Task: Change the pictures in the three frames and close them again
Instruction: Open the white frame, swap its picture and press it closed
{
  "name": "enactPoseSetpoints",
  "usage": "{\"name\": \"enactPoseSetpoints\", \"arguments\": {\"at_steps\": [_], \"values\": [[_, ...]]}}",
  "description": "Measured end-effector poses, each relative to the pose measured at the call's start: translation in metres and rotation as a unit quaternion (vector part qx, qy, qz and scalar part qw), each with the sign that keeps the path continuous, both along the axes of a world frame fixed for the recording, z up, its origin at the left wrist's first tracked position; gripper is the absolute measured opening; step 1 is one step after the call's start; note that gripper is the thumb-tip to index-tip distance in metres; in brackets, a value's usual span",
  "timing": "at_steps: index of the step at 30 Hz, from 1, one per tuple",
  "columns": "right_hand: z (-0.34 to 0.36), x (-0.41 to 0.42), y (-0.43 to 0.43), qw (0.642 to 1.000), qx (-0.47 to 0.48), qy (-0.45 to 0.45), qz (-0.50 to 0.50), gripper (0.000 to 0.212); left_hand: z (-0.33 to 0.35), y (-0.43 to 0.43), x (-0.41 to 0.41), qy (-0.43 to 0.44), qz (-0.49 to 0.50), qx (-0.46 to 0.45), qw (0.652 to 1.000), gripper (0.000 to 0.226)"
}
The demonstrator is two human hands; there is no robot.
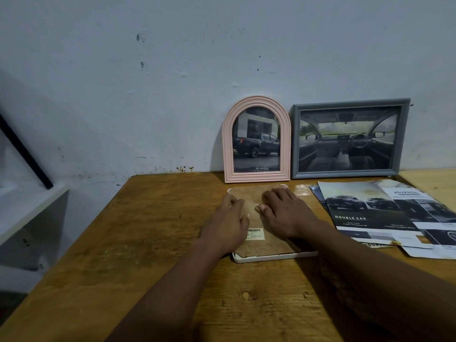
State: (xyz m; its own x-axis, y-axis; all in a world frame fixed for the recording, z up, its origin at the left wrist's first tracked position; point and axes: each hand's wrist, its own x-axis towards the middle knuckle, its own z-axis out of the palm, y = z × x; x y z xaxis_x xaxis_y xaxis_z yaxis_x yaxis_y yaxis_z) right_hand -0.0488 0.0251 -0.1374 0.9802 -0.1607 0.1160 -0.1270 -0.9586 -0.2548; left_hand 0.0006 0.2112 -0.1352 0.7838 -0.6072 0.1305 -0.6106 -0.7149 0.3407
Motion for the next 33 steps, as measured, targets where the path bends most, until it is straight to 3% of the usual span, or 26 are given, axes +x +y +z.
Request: {"name": "enactPoseSetpoints", "arguments": {"at_steps": [3, 7, 12, 16, 22, 29, 33], "values": [[0.006, 0.004, -0.008, 1.000, -0.019, 0.017, -0.007, 0.052, -0.003, -0.001, 0.004, 0.052, -0.006, 0.028, 0.998, 0.068], [0.006, 0.007, -0.009, 0.999, -0.041, 0.017, -0.031, 0.058, 0.004, -0.001, 0.012, 0.068, -0.008, 0.042, 0.997, 0.066], [0.004, 0.005, -0.008, 1.000, -0.020, -0.005, -0.009, 0.056, 0.010, -0.017, 0.012, 0.038, 0.016, 0.067, 0.997, 0.056], [0.007, 0.004, -0.006, 1.000, -0.022, -0.001, 0.007, 0.056, -0.001, -0.024, 0.009, -0.018, 0.030, 0.088, 0.995, 0.062], [0.007, 0.006, -0.007, 0.999, -0.038, -0.021, 0.006, 0.061, -0.006, -0.022, 0.017, 0.049, -0.009, 0.068, 0.996, 0.065], [0.008, 0.003, -0.006, 1.000, -0.022, 0.011, 0.007, 0.055, 0.019, -0.031, 0.014, -0.010, 0.003, 0.128, 0.992, 0.062], [0.003, -0.001, -0.005, 0.998, 0.003, -0.057, -0.018, 0.046, 0.012, -0.029, 0.015, -0.041, 0.002, 0.122, 0.992, 0.056]]}}
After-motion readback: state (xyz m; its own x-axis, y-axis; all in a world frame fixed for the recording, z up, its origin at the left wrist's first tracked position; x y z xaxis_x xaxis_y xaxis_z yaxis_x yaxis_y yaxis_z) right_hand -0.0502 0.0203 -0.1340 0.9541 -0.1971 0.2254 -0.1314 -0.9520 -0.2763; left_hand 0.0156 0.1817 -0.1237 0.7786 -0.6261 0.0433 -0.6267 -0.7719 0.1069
